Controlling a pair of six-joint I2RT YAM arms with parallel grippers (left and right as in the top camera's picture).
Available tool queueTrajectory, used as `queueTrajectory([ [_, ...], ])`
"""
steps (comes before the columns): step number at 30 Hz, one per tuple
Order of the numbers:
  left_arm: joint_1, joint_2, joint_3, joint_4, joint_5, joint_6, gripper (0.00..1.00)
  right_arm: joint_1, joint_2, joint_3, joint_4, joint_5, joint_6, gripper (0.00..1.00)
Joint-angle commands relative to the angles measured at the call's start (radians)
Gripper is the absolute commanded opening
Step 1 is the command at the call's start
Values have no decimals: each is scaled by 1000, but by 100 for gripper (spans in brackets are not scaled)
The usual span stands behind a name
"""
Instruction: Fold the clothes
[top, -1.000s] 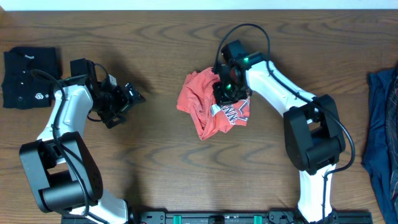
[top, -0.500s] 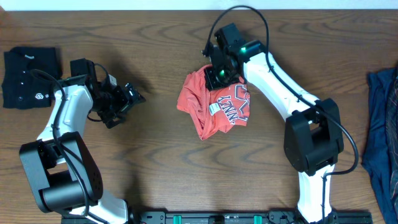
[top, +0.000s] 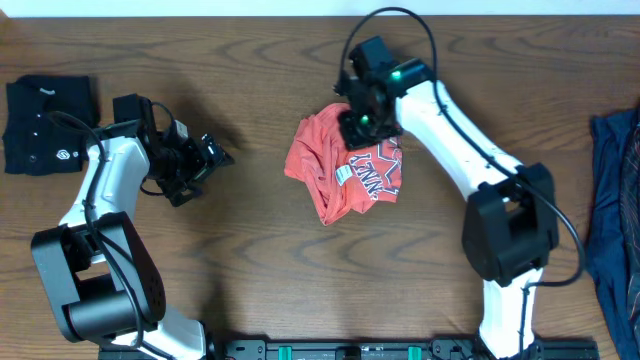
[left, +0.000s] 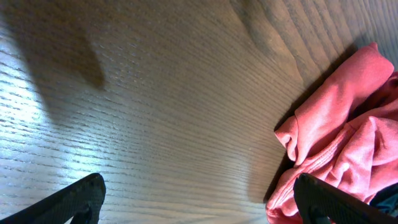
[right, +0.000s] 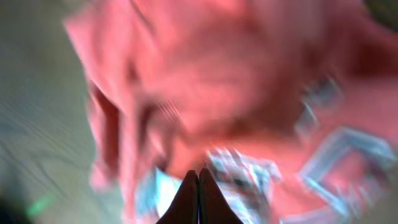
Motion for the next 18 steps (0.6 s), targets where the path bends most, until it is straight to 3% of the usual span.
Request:
queueTrajectory([
  [1, 0, -19, 4, -7, -5, 26, 98, -40, -47, -7, -69, 72, -51, 1],
  [6, 0, -19, 4, -8, -5, 36, 98, -45, -46, -104, -40, 60, -81, 1],
  [18, 0, -19, 3, -12, -5, 36, 98, 34, -43, -241, 244, -35, -73, 1],
])
